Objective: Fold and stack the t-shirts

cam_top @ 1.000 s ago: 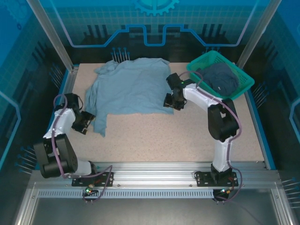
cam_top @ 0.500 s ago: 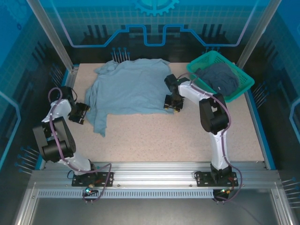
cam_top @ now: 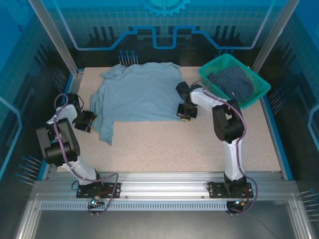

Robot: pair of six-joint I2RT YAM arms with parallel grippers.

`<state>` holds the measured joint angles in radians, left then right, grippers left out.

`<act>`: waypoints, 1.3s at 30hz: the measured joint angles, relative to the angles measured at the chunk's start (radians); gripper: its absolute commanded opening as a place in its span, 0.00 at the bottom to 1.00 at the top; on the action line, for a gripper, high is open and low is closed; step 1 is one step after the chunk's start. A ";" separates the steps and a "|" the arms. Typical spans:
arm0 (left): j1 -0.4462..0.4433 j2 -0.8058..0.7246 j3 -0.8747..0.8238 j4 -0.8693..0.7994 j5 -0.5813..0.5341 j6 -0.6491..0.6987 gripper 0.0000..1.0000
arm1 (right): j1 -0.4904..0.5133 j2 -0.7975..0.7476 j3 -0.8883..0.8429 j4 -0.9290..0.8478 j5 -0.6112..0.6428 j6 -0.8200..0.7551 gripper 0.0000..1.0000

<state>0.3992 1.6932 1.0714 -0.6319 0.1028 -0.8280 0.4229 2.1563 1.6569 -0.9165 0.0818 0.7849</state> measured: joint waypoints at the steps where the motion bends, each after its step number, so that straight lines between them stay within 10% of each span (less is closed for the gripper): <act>1: 0.000 0.003 0.004 0.003 0.000 0.000 0.48 | -0.001 -0.003 0.000 0.000 0.005 0.000 0.00; 22: -0.037 0.043 -0.008 0.005 0.008 0.105 0.61 | -0.095 -0.114 -0.068 -0.006 0.052 -0.096 0.00; 30: -0.063 0.051 -0.046 0.011 -0.001 0.095 0.38 | -0.106 -0.124 -0.075 -0.019 0.086 -0.132 0.00; 35: -0.057 0.076 -0.037 -0.024 -0.023 0.086 0.00 | -0.112 -0.144 -0.090 -0.024 0.107 -0.148 0.00; 39: -0.061 0.096 0.000 -0.020 -0.055 0.100 0.00 | -0.125 -0.165 -0.106 -0.030 0.126 -0.161 0.00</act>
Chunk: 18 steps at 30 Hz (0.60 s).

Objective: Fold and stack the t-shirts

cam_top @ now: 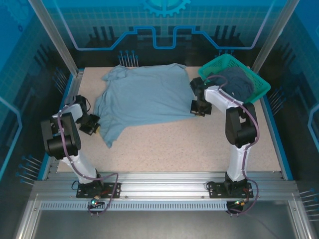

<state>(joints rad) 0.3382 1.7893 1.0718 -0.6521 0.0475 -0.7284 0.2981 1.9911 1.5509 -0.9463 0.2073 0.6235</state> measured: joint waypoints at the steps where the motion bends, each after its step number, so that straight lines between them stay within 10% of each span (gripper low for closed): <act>1: -0.001 0.005 0.009 0.004 -0.015 0.006 0.00 | -0.005 -0.004 -0.005 -0.002 0.003 -0.003 0.00; 9: 0.001 0.029 0.124 0.003 -0.103 0.097 0.02 | -0.039 -0.013 -0.013 -0.019 0.032 -0.048 0.00; 14: 0.001 0.047 0.160 0.003 -0.073 0.145 0.44 | -0.038 0.000 0.009 -0.034 0.033 -0.067 0.00; 18: -0.011 0.001 0.101 -0.007 -0.083 0.144 0.54 | -0.039 0.010 0.037 -0.042 0.044 -0.083 0.00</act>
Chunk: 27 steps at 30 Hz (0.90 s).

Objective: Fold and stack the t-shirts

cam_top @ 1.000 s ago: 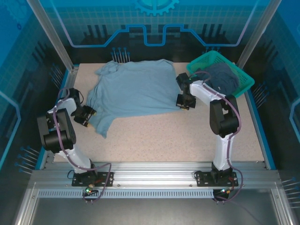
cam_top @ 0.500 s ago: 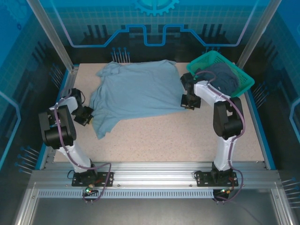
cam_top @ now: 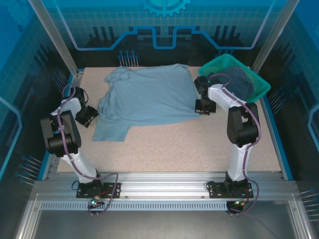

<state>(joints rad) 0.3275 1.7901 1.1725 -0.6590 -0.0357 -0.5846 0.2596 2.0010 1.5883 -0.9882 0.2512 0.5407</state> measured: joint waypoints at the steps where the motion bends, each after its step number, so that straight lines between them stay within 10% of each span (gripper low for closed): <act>1: -0.009 -0.035 -0.034 -0.011 -0.006 -0.009 0.53 | 0.000 0.000 0.006 -0.002 0.003 -0.005 0.00; 8: -0.056 -0.275 -0.235 -0.077 -0.015 -0.053 0.57 | -0.004 0.000 0.010 -0.006 0.002 -0.026 0.00; 21: -0.016 -0.144 -0.251 -0.063 -0.011 -0.026 0.55 | -0.006 0.000 -0.026 0.011 -0.027 -0.026 0.00; 27: -0.002 -0.114 -0.237 -0.071 -0.010 0.006 0.39 | -0.006 0.000 -0.039 0.017 -0.035 -0.026 0.00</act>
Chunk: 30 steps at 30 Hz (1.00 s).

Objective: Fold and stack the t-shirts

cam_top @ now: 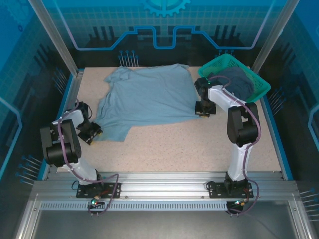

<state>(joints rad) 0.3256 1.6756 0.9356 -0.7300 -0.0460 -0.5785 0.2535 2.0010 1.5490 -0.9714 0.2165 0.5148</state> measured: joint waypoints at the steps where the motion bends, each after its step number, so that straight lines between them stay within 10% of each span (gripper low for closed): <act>1: 0.004 0.001 0.000 -0.005 0.000 0.006 0.35 | 0.000 0.000 -0.001 0.000 -0.002 0.000 0.00; 10: 0.012 -0.003 0.001 -0.005 0.002 0.002 0.00 | 0.002 -0.026 -0.041 0.022 -0.026 0.005 0.00; 20: -0.032 -0.269 0.027 0.257 0.148 -0.178 0.00 | 0.010 -0.169 0.009 0.056 -0.118 0.019 0.00; 30: -0.102 -0.352 0.417 0.368 0.108 -0.415 0.00 | 0.023 -0.306 0.312 0.133 -0.184 0.036 0.00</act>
<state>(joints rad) 0.2237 1.3235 1.3525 -0.3622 0.0620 -0.9939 0.2760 1.6947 1.8606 -0.8387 0.0322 0.5507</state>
